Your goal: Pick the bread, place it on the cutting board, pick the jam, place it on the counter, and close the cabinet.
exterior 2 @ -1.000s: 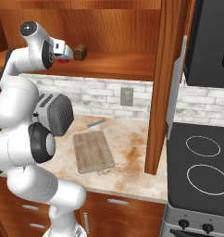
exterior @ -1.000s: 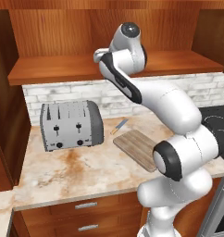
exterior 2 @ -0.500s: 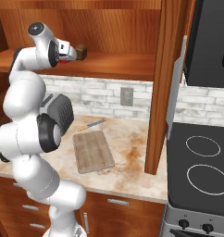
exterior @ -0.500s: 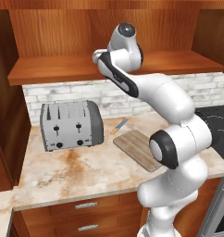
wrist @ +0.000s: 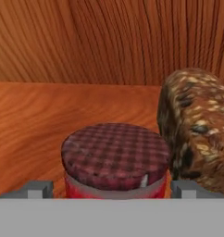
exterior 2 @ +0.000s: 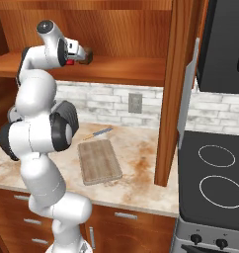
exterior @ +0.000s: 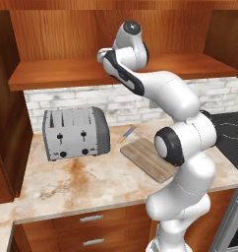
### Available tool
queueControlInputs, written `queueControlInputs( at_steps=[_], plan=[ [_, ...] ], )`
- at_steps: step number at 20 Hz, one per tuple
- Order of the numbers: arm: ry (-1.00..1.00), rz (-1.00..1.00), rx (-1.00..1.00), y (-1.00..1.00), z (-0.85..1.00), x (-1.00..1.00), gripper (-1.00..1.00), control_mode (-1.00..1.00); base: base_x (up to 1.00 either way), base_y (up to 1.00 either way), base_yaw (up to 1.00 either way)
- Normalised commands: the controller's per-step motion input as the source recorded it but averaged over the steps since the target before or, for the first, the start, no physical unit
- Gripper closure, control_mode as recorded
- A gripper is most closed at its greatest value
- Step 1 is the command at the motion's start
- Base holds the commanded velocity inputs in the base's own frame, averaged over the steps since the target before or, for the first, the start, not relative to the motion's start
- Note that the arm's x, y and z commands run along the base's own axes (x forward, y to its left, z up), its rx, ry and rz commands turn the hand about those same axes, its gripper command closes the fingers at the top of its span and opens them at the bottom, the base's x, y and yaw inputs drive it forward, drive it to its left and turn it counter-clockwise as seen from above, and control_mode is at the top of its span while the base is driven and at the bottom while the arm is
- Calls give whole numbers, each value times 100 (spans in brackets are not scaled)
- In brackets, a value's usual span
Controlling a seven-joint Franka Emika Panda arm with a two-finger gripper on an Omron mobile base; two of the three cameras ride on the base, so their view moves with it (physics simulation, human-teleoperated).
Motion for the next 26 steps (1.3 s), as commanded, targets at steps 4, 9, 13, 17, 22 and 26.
queueControlInputs(
  at_steps=[4, 9, 13, 17, 22, 26],
  plan=[
    [2, 0, 0, 0, 0, 30, -100, -100, 0, 0, 0],
    [2, 0, 0, 0, 0, 16, -100, -100, 0, 0, 0],
    [2, 0, 0, 1, 0, 16, 100, -100, 0, 0, 0],
    [1, 0, 0, 1, 0, 12, 100, -100, 0, 0, 0],
    [0, 0, 0, 0, 0, 3, 100, -100, 0, 0, 0],
    [0, 0, 0, 0, 0, 0, 100, -100, 0, 0, 0]
  ],
)
